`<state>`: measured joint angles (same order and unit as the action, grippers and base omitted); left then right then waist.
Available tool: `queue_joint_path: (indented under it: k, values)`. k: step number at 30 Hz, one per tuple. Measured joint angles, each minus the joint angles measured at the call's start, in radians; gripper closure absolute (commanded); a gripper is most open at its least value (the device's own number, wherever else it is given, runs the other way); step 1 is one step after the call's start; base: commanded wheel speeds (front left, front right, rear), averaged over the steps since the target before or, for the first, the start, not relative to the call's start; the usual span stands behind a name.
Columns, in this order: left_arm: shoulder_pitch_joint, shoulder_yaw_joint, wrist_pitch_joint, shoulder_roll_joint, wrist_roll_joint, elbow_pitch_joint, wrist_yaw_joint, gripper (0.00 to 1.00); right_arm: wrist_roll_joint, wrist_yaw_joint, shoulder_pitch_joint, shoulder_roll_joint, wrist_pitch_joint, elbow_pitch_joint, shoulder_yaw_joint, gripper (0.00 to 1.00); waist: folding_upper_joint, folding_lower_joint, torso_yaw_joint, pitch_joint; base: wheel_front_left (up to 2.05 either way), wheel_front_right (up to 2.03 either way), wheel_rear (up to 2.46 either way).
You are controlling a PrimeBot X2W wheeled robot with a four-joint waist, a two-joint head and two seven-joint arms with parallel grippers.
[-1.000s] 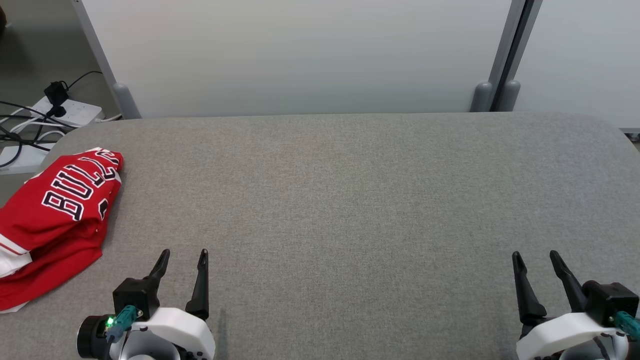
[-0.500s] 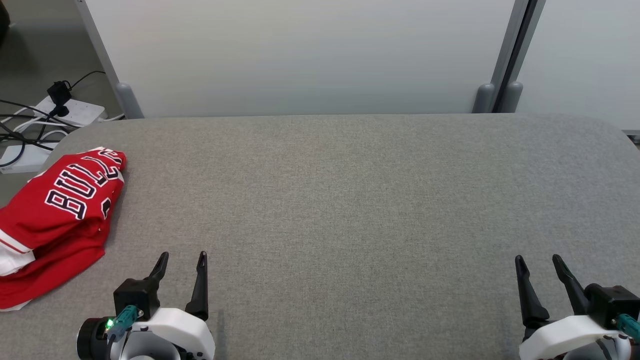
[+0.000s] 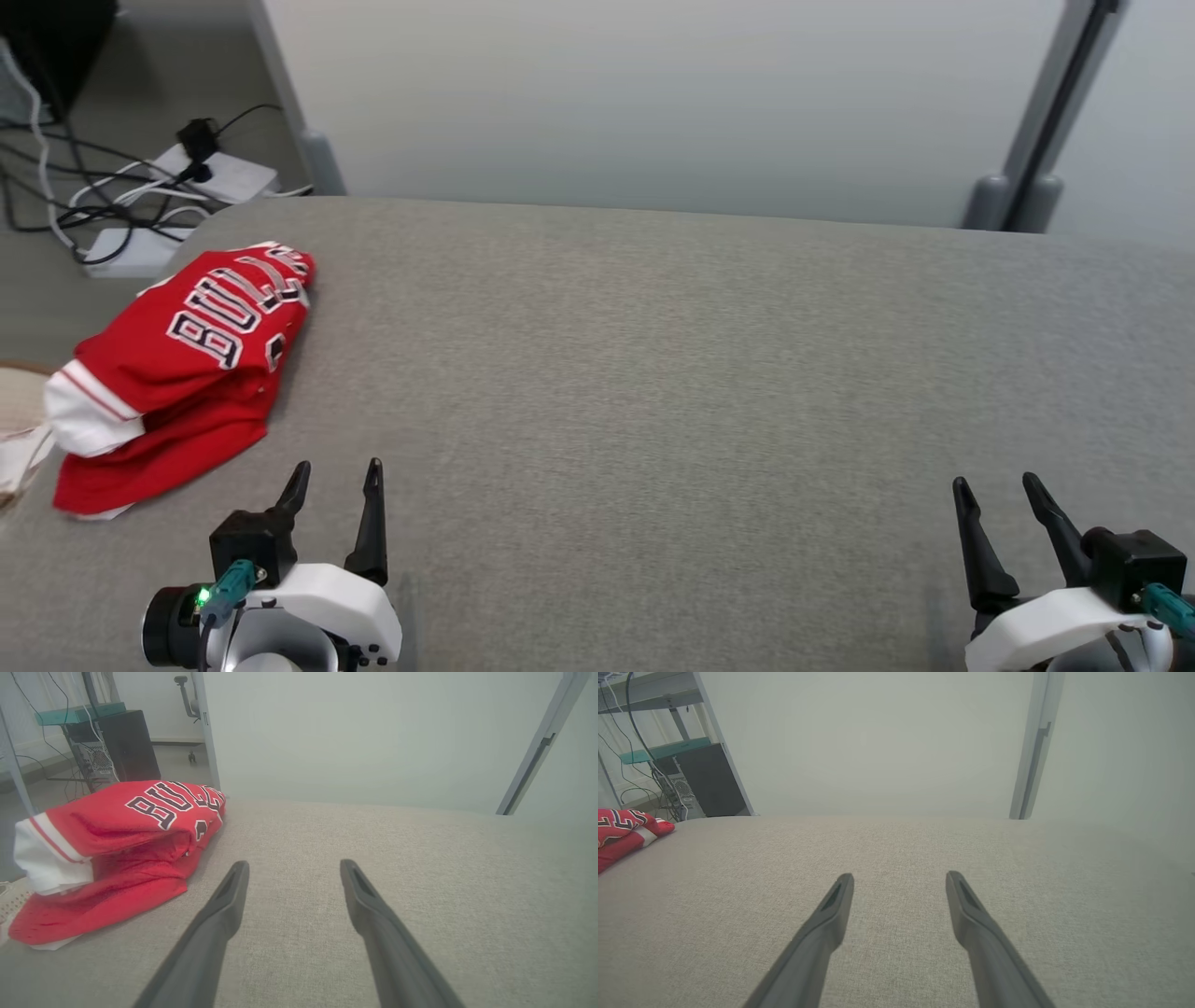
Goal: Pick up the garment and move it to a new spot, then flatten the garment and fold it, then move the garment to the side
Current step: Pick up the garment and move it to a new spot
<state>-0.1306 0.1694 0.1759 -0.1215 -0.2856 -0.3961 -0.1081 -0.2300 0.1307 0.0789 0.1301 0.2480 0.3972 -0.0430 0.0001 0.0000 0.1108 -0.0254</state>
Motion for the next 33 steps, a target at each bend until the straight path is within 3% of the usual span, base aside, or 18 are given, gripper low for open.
queue_joint_path:
  k: [20, 33]
  values:
    - [-0.001, -0.025, 0.019, 0.002, -0.025, 0.005, -0.034, 0.00, -0.008, 0.000, 0.018, -0.019, 0.000, -0.027, -0.014, 0.00, 0.0000, 0.0000, 0.317, 0.013, 0.00, 0.00, 0.00]
    - [-0.001, -0.022, 0.023, -0.002, -0.035, 0.001, -0.034, 0.00, -0.008, 0.000, 0.018, -0.021, 0.000, -0.028, -0.013, 0.00, 0.0000, 0.0000, 0.379, 0.017, 0.00, 0.00, 0.00]
